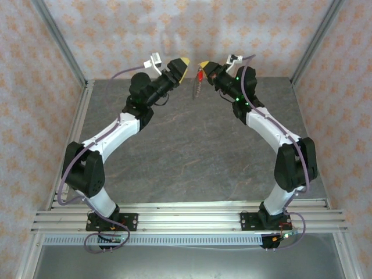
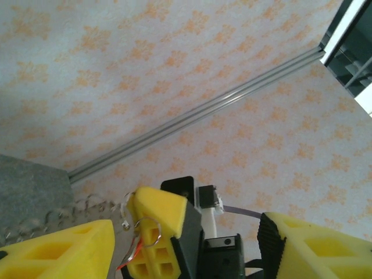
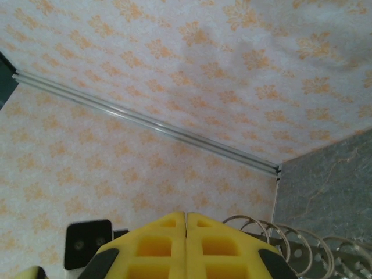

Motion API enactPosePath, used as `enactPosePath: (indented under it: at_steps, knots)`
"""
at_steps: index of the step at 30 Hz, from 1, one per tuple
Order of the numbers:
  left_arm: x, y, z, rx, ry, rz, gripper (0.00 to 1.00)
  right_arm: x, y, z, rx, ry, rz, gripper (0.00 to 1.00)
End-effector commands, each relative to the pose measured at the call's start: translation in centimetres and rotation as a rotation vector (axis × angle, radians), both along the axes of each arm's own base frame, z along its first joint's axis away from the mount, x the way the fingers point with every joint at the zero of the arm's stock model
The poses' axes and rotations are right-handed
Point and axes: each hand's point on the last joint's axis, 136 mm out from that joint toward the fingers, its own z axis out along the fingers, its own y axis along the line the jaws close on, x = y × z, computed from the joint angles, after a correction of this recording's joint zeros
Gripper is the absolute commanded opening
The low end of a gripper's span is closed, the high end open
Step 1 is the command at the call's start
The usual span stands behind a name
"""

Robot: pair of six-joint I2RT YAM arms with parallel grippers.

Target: Put the keys on the keyring

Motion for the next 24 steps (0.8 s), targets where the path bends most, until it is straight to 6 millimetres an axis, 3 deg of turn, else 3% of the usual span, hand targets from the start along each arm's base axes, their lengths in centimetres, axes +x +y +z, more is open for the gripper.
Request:
enactPosePath:
  at_steps: [1, 8, 12, 13, 17, 20, 24]
  knots:
    - [0.8, -0.8, -0.2, 0.08, -0.013, -0.088, 0.69, 0.2, 0.5, 2.1, -0.012, -0.065, 0.101, 0.0]
    - [3.5, -0.8, -1.2, 0.183, 0.013, -0.138, 0.74, 2.4, 0.8, 1.9, -0.037, -0.043, 0.178, 0.0]
    - [5.1, -0.7, -2.1, 0.219, 0.044, -0.157, 0.83, 3.4, 1.5, 1.8, -0.054, -0.032, 0.223, 0.0]
    - [6.1, -0.9, -3.6, 0.228, 0.079, -0.163, 0.85, 3.7, 1.7, 1.6, -0.058, -0.026, 0.229, 0.0]
    - [7.4, -0.8, -4.3, 0.234, 0.104, -0.17, 0.87, 4.3, 2.0, 1.1, -0.066, -0.012, 0.242, 0.0]
    - [8.0, -0.9, -4.5, 0.232, 0.115, -0.19, 0.85, 4.5, 2.2, 0.7, -0.073, -0.004, 0.248, 0.0]
    - [8.5, -0.9, -4.3, 0.213, 0.115, -0.209, 0.72, 4.6, 2.3, -0.1, -0.081, 0.009, 0.257, 0.0]
